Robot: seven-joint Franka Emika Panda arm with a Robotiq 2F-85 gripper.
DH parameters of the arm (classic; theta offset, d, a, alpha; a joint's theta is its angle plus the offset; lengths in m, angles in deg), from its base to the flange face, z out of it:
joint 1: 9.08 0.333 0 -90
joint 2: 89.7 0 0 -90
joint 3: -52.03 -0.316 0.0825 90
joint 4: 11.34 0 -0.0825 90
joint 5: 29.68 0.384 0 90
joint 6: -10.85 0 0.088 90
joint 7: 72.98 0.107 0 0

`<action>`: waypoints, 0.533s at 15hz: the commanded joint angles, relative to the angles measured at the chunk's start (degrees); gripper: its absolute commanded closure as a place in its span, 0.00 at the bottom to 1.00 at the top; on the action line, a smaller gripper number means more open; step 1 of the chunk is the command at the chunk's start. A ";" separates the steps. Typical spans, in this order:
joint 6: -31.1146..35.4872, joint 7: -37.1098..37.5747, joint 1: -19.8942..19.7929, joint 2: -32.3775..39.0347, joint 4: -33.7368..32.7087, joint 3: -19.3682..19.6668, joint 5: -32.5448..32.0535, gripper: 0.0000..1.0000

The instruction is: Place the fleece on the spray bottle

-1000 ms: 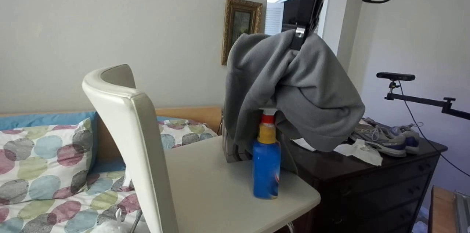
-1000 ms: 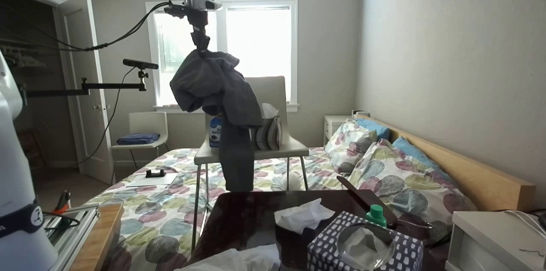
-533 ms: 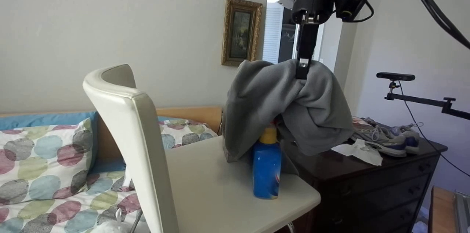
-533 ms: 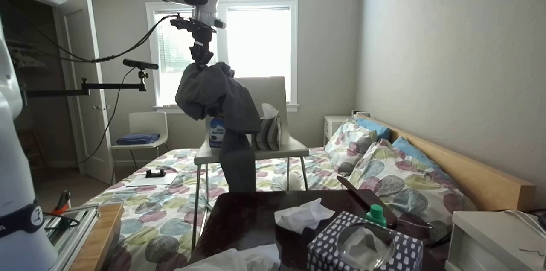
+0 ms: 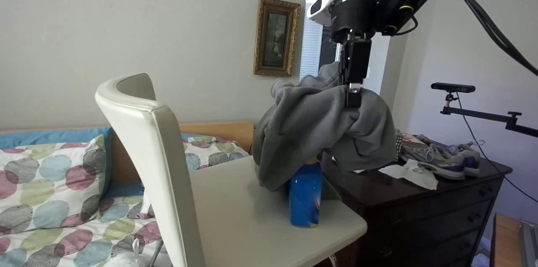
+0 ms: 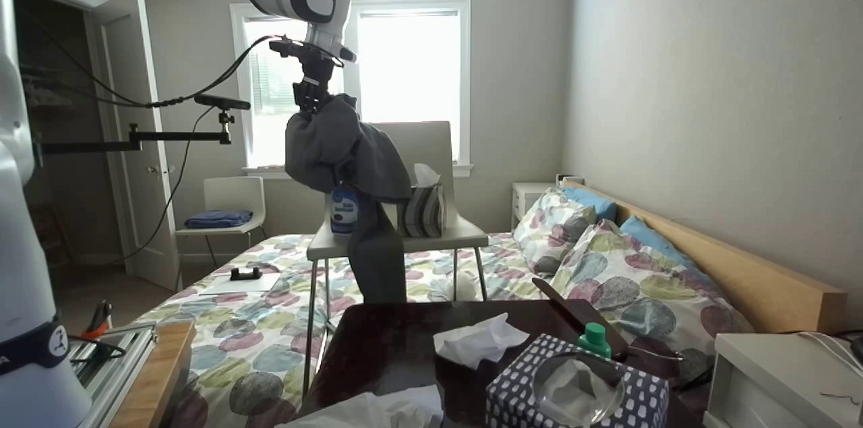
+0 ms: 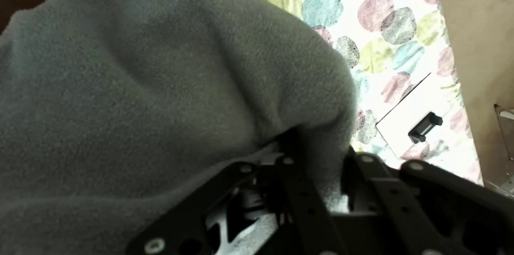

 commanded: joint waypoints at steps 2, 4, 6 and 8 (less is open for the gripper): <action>2.83 1.87 1.60 -0.54 -5.79 -0.05 -2.15 0.36; 5.52 4.30 1.84 -1.50 -7.77 0.14 -4.21 0.22; 6.26 8.61 1.73 -2.93 -8.90 0.33 -6.75 0.08; 3.94 13.43 1.64 -4.63 -9.92 0.35 -9.38 0.00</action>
